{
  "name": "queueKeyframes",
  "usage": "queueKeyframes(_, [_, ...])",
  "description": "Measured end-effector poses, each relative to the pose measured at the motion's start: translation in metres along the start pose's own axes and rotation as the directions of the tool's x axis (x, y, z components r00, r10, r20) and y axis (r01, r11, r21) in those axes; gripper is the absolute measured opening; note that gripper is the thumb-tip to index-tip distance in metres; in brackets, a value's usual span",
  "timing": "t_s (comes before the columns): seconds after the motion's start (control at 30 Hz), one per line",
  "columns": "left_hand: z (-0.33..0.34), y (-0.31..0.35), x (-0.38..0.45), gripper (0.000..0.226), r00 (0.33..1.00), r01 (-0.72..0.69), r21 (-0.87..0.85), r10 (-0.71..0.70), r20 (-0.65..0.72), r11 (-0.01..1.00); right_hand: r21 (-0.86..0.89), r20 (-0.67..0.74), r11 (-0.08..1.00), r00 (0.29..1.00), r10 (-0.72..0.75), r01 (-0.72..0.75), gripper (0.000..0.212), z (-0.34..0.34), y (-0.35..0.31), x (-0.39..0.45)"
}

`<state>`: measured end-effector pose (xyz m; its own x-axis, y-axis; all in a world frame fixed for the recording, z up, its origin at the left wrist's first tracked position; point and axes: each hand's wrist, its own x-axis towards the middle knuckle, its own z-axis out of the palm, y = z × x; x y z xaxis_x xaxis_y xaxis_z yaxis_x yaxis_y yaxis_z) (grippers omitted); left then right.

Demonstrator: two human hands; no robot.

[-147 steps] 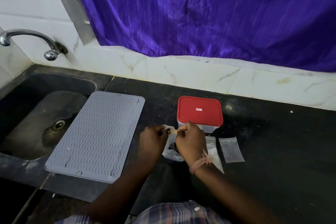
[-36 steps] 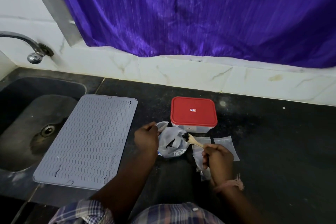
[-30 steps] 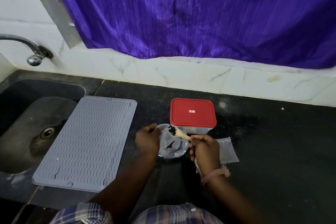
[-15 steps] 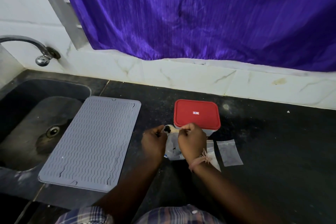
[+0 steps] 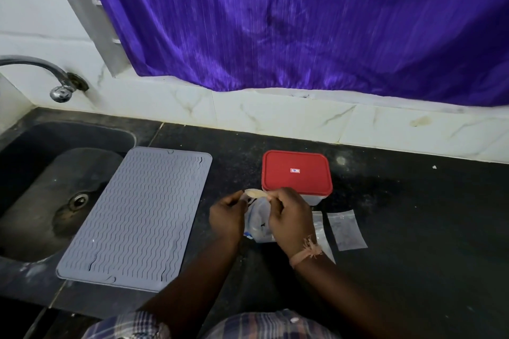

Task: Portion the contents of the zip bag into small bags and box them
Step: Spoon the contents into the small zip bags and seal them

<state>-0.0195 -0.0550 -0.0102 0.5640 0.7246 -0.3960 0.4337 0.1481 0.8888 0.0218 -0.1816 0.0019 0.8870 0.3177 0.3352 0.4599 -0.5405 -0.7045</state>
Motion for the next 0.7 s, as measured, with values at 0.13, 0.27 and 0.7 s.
queueKeyframes(0.13, [-0.003,0.000,0.002,0.015,0.999,0.030,0.033,-0.030,-0.025,0.999,0.183,-0.120,0.948,0.952,0.283,-0.259,0.017,-0.016,0.016,-0.005])
queueKeyframes(0.27, [0.008,-0.004,0.001,0.017,0.986,-0.051,-0.095,0.035,-0.163,0.994,0.198,-0.211,0.916,0.898,0.387,-0.348,0.019,-0.032,0.038,-0.024])
queueKeyframes(0.7, [0.034,-0.002,-0.014,0.019,0.998,0.010,-0.144,-0.019,-0.061,0.990,-0.055,0.128,0.993,0.986,0.107,-0.100,0.015,0.002,0.041,-0.034])
